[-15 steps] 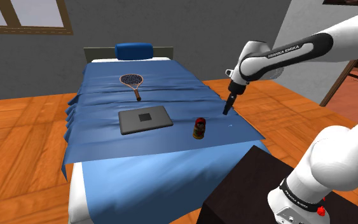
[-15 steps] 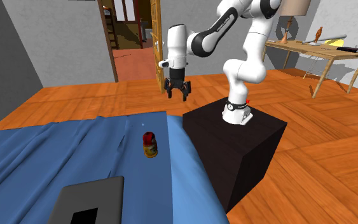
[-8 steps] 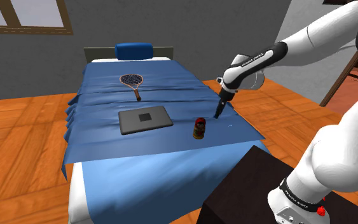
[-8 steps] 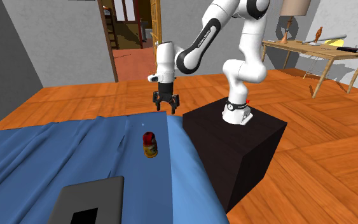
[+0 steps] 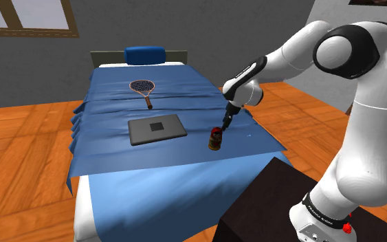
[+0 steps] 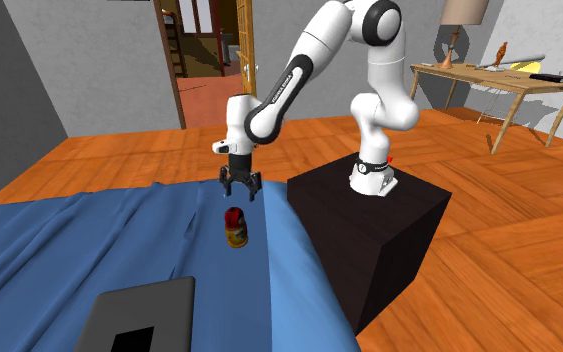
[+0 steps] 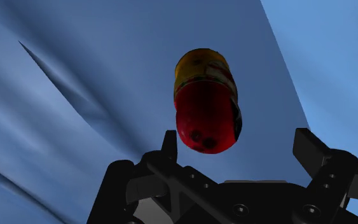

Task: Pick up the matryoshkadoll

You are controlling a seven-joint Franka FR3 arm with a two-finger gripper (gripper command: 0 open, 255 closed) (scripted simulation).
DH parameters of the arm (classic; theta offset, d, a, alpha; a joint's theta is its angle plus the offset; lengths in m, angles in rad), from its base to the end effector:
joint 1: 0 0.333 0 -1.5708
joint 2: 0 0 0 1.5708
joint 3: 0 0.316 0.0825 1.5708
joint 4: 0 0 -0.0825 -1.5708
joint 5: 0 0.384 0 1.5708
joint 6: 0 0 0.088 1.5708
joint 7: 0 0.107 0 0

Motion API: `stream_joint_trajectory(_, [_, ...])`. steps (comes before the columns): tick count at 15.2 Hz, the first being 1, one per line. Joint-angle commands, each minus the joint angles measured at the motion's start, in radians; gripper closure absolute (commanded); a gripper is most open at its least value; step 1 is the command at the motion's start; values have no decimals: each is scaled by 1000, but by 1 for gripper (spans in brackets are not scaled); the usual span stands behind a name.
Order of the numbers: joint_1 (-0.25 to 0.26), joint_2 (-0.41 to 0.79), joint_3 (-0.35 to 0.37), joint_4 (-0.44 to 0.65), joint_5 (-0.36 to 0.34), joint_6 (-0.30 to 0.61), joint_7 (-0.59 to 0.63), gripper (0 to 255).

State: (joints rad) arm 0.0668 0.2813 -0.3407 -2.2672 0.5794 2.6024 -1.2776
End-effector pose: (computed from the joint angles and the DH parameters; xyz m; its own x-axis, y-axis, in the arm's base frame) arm 0.5189 -0.1588 0.2471 0.8402 0.4894 0.2335 0.5104 -0.8592 -0.0362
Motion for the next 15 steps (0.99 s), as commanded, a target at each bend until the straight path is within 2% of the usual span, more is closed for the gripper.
stream_joint_trajectory(1, [-31,74,32,67,61,4,-75,0])
stream_joint_trajectory(8, [-67,158,82,85,143,61,-149,0])
stream_joint_trajectory(11, [-71,165,86,87,149,65,-154,0])
stream_joint_trajectory(12, [-71,165,86,87,149,65,-155,255])
stream_joint_trajectory(15, [-71,166,86,88,149,65,-154,255])
